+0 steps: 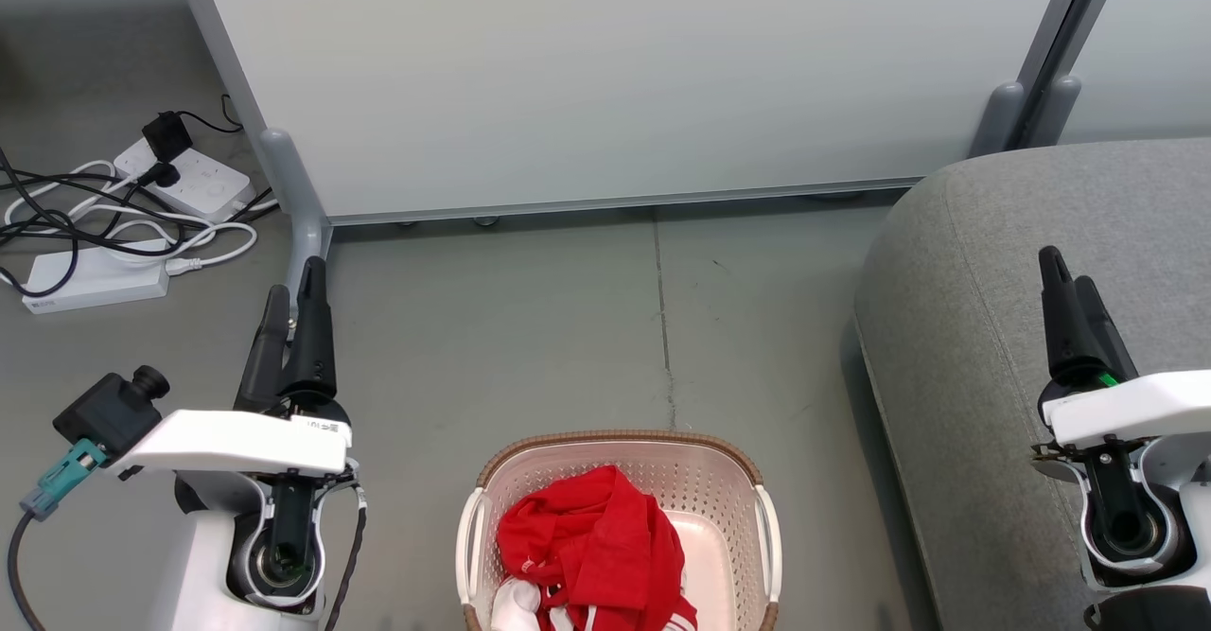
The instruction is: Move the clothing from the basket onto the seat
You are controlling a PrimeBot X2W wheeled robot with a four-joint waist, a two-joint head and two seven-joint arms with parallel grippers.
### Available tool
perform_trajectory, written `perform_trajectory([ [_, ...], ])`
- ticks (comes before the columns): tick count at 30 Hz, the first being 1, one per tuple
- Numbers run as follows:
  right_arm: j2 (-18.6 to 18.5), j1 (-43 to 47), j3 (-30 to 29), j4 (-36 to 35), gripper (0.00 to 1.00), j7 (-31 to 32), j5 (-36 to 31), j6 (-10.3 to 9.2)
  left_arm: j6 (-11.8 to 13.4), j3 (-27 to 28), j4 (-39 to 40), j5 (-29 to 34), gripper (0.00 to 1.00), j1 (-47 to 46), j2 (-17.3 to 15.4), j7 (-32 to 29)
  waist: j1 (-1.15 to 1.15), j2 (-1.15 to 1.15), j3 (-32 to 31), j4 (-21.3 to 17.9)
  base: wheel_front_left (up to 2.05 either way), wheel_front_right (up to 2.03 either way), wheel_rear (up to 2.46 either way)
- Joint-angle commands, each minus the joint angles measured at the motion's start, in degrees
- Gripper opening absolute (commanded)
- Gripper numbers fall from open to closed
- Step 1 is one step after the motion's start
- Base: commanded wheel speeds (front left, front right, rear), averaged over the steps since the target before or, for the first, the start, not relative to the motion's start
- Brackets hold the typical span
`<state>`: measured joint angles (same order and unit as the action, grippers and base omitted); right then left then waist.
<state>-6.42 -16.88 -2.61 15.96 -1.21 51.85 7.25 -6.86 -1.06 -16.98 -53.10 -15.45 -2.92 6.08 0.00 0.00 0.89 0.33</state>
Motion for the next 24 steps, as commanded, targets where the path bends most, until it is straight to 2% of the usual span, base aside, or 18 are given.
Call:
perform_trajectory([
  [1,-0.88,-0.79,0.32,-1.3,1.0,-0.57,-1.35,0.25,0.23,-0.1,1.24,1.3,1.0,-0.8,-0.58,0.25,0.0,0.0,-0.01,0.0,0.0,0.0,0.0],
  [11,-1.44,1.19,2.6,-3.6,1.0,-2.79,-11.44,0.27,1.28,-2.75,2.43,11.96,1.0,0.96,-1.52,1.73,0.0,0.0,-0.19,0.22,0.0,0.0,0.0],
  [24,-1.7,3.14,5.54,-3.33,1.0,-5.25,-23.04,0.29,3.12,-4.81,1.4,21.32,1.0,2.64,-1.64,1.83,0.0,0.0,-0.34,0.22,0.0,0.0,0.0],
])
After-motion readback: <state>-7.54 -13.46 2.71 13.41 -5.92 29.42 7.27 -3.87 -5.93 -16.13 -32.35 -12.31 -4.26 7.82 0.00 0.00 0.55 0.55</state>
